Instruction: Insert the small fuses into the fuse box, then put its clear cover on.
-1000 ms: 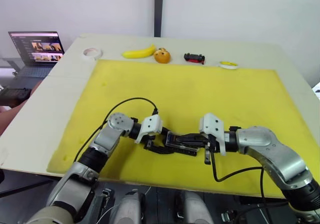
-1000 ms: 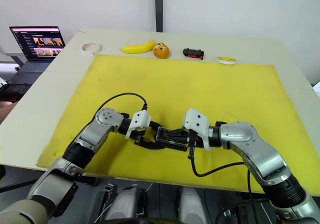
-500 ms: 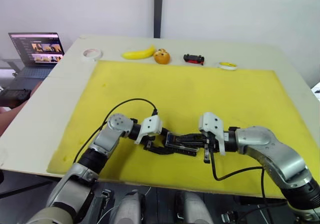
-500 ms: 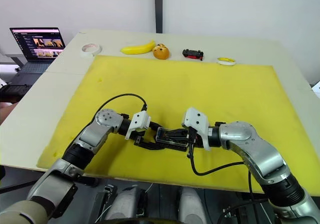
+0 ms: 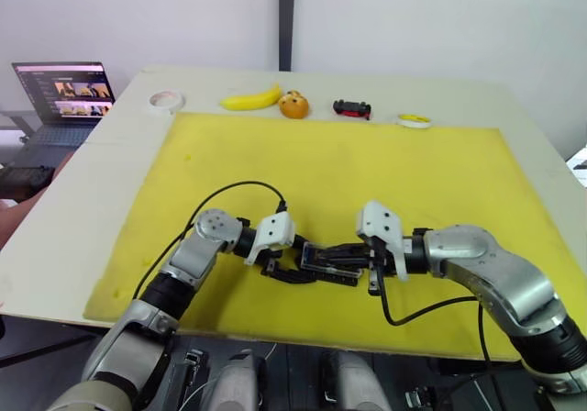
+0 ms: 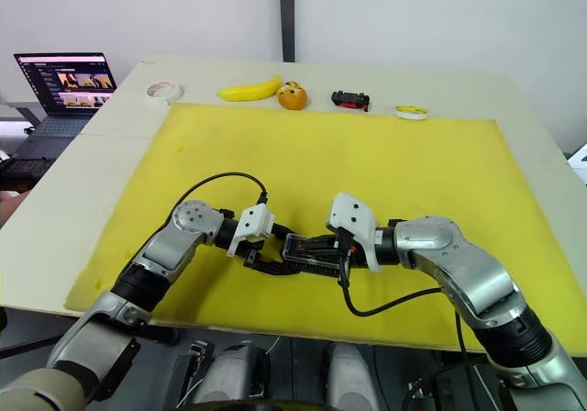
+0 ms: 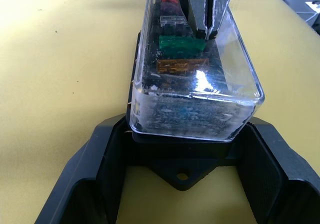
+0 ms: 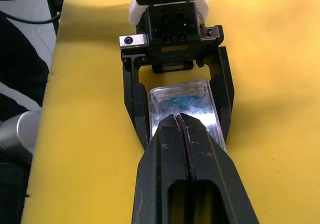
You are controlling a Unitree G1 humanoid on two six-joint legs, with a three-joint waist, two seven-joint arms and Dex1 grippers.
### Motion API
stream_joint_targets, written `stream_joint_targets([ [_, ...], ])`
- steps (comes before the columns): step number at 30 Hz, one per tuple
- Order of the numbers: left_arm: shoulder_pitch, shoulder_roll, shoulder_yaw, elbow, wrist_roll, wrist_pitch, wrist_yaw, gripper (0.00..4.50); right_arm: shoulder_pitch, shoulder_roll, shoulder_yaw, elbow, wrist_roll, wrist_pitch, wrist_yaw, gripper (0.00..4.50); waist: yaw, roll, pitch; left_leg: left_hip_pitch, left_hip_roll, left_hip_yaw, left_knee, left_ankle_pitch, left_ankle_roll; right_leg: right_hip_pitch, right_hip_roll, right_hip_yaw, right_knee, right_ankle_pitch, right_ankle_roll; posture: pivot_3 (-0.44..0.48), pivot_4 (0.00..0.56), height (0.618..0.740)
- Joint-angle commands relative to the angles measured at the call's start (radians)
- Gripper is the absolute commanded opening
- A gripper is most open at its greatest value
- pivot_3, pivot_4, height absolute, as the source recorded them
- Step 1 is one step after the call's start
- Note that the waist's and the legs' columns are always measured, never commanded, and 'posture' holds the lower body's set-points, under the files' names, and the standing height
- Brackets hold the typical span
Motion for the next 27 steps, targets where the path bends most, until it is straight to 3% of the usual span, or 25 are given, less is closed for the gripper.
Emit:
stream_joint_targets([
  [1, 0.012, -0.004, -0.025, -0.038, -0.002, -0.005, -0.023, 2.56, 0.04, -0.012, 0.092, 0.105, -0.075, 0.112, -0.046, 0.03, 0.0, 0.0, -0.003, 0.0, 0.0, 0.0, 0.0, 0.0, 0.0, 0.0, 0.0, 0.0, 0.0, 0.0, 0.0, 0.0, 0.15, 0.737],
  [11, 0.021, -0.005, -0.03, -0.05, 0.004, -0.009, -0.024, 2.56, 0.082, -0.017, 0.108, 0.188, -0.104, 0.087, -0.052, 0.03, 0.0, -0.004, -0.02, 0.002, 0.0, 0.0, -0.001, -0.002, 0.003, 0.001, 0.0, 0.0, -0.001, -0.002, -0.003, 0.0, 0.15, 0.737],
  [18, 0.023, -0.005, -0.027, -0.046, 0.006, -0.012, -0.025, 2.56, 0.049, 0.075, -0.087, 0.064, 0.063, 0.053, -0.05, 0.03, 0.0, -0.003, -0.021, 0.002, 0.001, 0.001, -0.002, -0.002, 0.004, 0.001, 0.0, 0.0, -0.001, -0.002, -0.003, 0.0, 0.15, 0.737],
  [27, 0.016, -0.013, -0.026, -0.034, 0.008, -0.015, -0.024, 2.56, 0.03, 0.078, -0.175, -0.035, 0.153, 0.093, -0.064, 0.03, 0.004, -0.001, -0.018, -0.002, 0.0, 0.001, -0.002, -0.002, 0.004, -0.003, 0.0, 0.0, -0.001, -0.002, -0.003, 0.0, 0.15, 0.737],
])
